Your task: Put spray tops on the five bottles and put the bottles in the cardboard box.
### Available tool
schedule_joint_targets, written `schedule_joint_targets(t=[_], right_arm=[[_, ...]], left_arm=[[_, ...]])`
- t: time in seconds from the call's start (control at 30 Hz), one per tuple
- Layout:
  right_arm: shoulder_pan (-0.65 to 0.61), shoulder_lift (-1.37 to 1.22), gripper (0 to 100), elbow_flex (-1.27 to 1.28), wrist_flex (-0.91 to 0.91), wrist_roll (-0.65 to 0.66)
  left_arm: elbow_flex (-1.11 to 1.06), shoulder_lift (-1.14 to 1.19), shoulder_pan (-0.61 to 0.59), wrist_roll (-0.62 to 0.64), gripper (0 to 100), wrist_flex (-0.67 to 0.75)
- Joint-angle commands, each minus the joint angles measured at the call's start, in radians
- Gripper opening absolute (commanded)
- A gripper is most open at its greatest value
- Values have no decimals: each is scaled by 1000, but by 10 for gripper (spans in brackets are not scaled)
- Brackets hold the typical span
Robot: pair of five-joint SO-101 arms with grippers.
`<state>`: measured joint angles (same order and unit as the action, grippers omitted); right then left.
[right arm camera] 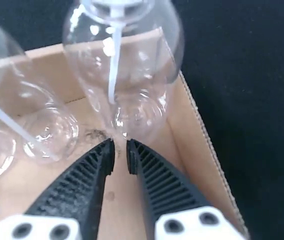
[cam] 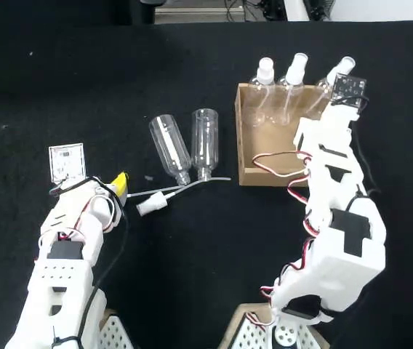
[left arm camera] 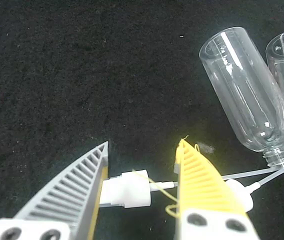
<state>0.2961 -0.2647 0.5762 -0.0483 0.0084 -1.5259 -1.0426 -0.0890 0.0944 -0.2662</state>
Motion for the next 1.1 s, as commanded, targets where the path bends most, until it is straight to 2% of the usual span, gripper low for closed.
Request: schedule_joint_targets(t=[0.0, 0.23, 0.37, 0.6, 0.83, 1.07], right_arm=[[-15, 18, 21, -53, 3, -3], [-2, 59, 21, -30, -5, 3], [25, 206, 21, 88, 2, 3], [-14, 427, 22, 282, 5, 6], [-100, 463, 22, 395, 78, 212], [-104, 713, 22, 567, 84, 180]], left_arm=[[8, -12, 16, -17, 209, 23], [8, -14, 16, -17, 209, 23], [8, -14, 16, -17, 209, 23], [8, -14, 16, -17, 210, 23], [8, -12, 16, -17, 211, 23], [8, -12, 15, -17, 211, 23]])
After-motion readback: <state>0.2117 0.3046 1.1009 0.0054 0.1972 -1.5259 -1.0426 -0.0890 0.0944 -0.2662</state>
